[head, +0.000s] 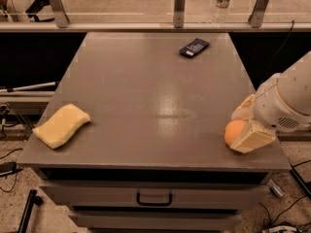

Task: Move orange near rxbar blueberry

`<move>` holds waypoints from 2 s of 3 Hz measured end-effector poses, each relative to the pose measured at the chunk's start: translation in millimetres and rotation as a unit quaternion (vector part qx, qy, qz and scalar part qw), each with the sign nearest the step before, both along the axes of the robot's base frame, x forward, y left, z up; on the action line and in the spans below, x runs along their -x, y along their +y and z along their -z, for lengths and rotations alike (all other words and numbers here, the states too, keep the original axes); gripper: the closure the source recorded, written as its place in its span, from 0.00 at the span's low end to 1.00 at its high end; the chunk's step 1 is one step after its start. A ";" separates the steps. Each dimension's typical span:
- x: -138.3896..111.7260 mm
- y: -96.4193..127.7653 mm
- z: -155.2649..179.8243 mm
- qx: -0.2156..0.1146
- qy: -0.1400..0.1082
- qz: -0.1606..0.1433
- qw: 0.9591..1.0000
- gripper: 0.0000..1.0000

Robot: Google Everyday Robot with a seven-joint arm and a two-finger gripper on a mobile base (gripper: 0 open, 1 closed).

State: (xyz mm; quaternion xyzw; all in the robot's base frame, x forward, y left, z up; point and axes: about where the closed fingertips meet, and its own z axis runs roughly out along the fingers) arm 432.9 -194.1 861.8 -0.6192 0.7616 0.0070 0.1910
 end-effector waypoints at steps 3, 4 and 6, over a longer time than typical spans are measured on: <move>-52.2 5.9 -52.4 -0.027 -0.077 -0.002 0.997 1.00; -92.1 4.1 -80.9 -0.071 -0.113 0.034 0.990 1.00; -169.5 -3.0 -85.0 -0.219 -0.135 0.137 0.957 1.00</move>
Offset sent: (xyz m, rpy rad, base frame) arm 0.0656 0.0145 0.0572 0.0480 -0.1942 0.0628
